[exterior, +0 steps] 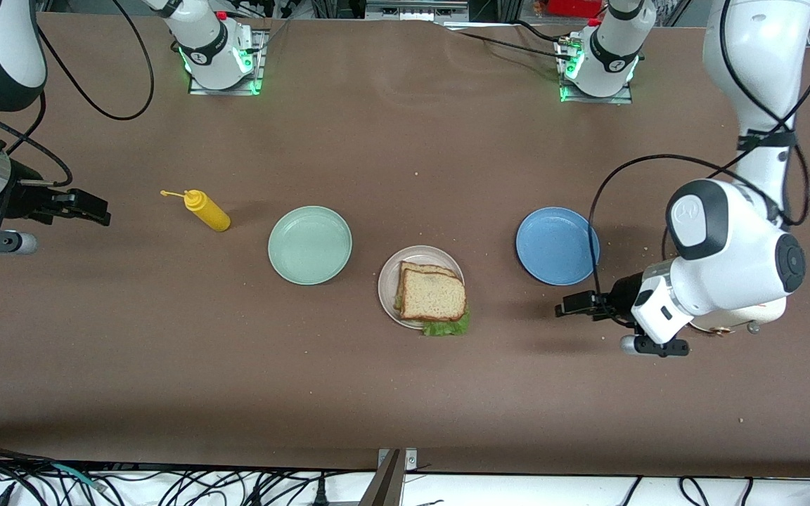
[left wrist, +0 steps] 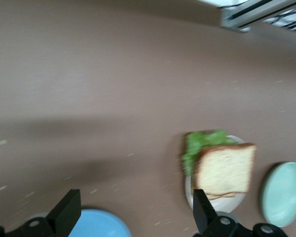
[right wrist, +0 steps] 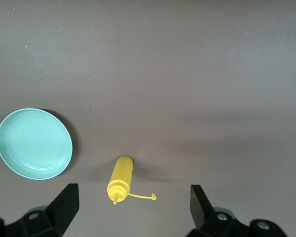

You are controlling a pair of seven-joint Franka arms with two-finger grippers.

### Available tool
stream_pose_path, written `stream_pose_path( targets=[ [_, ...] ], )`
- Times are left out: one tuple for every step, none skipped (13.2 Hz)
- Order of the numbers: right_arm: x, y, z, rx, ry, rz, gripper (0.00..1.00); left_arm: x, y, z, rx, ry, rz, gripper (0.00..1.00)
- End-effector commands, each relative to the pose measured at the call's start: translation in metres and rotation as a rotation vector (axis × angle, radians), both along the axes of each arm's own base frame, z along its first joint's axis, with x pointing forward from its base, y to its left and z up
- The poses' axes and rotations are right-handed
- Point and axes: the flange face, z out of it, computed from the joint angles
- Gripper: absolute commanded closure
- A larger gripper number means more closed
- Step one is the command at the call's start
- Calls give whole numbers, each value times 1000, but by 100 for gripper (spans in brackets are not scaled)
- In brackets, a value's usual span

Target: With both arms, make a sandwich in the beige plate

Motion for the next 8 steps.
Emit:
stream_pose_path(
  targets=[
    [-7,-2,4,-10,-1,5,0,-17,39,28,144,48,-12,0],
    [-7,-2,4,-11,-2,5,0,-24,56,41,173,71,-18,0],
    [-8,-2,4,-11,1,5,0,-31,65,49,200,100,-28,0],
    [-8,-2,4,-11,2,3,0,-35,81,55,258,106,-30,0],
    [-9,-2,5,-11,2,-23,0,-37,96,65,338,91,-42,0],
    [-9,-1,6,-12,1,-67,0,-41,109,70,382,103,-43,0],
    [-11,0,6,-17,14,-106,0,-44,115,77,399,110,-36,0],
    [-12,2,5,-18,19,-118,0,-48,128,85,400,119,-6,0]
  ],
)
